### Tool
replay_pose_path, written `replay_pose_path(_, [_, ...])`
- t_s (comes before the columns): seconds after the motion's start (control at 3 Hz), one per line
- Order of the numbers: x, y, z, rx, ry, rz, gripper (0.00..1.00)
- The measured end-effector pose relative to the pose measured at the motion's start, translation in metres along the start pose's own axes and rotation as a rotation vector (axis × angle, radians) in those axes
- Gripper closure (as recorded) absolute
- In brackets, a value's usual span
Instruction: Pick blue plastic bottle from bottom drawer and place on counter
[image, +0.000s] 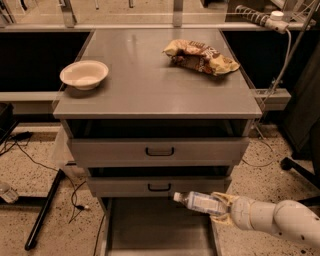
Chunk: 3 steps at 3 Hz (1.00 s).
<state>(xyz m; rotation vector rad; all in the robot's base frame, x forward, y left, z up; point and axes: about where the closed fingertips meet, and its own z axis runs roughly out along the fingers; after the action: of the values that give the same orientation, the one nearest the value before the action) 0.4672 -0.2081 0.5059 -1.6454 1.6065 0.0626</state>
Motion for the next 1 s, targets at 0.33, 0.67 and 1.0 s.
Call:
replay_pose_path(0.33, [0.0, 0.0, 0.0, 0.0, 0.0, -0.001, 1.0])
replay_pose_path(0.67, [-0.021, -0.013, -0.023, 0.025, 0.029, -0.06, 1.0])
replay_pose_path(1.0, [-0.06, -0.04, -0.065, 0.061, 0.065, -0.149, 1.0])
